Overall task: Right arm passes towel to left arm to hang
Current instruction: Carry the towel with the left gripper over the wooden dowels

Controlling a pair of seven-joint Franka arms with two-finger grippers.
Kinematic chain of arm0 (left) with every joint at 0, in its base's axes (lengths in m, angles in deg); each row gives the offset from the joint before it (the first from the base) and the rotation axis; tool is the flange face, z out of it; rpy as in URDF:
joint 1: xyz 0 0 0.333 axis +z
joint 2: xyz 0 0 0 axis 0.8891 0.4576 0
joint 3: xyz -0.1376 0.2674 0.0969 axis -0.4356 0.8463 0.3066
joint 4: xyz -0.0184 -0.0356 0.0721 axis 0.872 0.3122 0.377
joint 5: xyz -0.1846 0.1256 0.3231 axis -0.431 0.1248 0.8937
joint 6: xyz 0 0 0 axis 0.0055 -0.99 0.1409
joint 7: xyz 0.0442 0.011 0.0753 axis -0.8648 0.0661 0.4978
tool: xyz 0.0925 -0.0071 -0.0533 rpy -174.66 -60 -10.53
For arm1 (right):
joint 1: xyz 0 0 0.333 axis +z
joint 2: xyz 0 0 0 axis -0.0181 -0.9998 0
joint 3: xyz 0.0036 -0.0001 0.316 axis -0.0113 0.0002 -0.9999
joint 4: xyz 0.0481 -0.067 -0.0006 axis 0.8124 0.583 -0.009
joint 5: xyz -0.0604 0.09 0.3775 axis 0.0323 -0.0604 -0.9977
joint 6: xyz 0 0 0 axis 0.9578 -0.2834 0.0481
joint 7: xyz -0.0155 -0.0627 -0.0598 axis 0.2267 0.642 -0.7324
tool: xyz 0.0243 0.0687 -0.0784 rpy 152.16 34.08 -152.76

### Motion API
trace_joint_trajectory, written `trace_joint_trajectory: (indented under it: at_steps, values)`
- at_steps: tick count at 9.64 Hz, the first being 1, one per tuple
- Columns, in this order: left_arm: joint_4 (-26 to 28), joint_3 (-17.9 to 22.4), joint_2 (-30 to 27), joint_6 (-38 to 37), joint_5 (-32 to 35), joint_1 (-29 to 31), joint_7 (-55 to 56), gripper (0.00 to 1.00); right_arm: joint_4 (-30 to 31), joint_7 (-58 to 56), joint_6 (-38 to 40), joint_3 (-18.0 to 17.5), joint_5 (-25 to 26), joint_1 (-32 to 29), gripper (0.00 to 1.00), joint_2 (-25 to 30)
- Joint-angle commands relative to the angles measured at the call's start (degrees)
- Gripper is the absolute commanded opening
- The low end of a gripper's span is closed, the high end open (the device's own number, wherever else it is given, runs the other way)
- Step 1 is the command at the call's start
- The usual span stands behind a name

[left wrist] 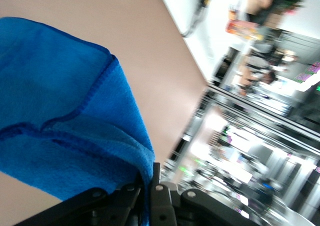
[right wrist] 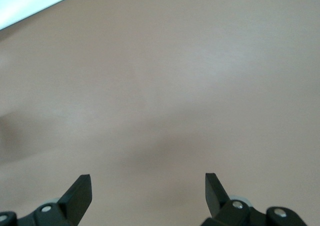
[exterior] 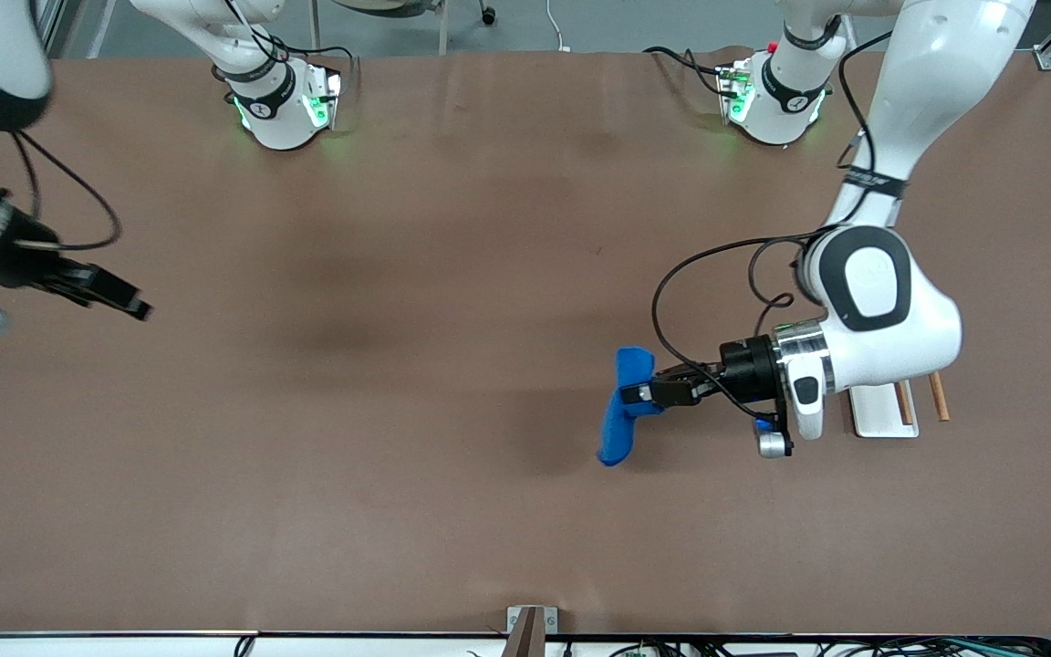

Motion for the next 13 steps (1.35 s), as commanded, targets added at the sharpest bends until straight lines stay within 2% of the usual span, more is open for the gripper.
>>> trace_joint_trajectory:
  at_steps: [1, 3, 4, 6, 8, 9, 11, 13]
  values:
    - [1.97, 0.26, -4.42, -0.1, 20.19, 1.56, 14.45, 0.0, -6.96, -1.15, 10.26, 2.57, 4.7, 0.44, 1.0, 0.84]
    - [1.97, 0.35, -8.63, -9.72, 39.81, 2.01, 23.19, 0.0, -12.32, -6.48, 15.66, 2.93, 5.69, -0.7, 1.0, 0.76]
    - [1.97, 0.35, -10.74, -15.26, 46.16, 2.89, 25.14, 0.0, -13.93, -9.05, 18.64, 3.1, 6.12, -1.14, 1.0, 0.67]
    - [3.1, 0.17, -14.44, -25.2, 59.26, 4.03, 25.34, 0.0, -13.5, -8.29, 17.97, 3.1, 6.3, -1.06, 1.0, 0.49]
    - [8.53, 0.26, -17.25, -27.44, 65.98, 5.17, 18.26, 0.0, -13.42, -8.72, 17.7, 3.1, 6.22, -1.06, 1.0, 0.4]
    - [10.48, -0.09, -18.05, -27.36, 66.78, 8.22, 13.69, 0.0, -13.42, -8.9, 17.79, 3.1, 6.22, -1.15, 1.0, 0.49]
    - [11.64, -0.09, -18.15, -27.36, 68.36, 12.79, 3.14, 0.0, -13.42, -8.9, 17.79, 3.1, 6.3, -1.06, 1.0, 0.4]
    - [11.64, -0.01, -16.92, -25.87, 71.7, 14.75, -3.91, 0.0, -13.42, -8.9, 17.7, 3.1, 6.74, -0.89, 1.0, 0.4]
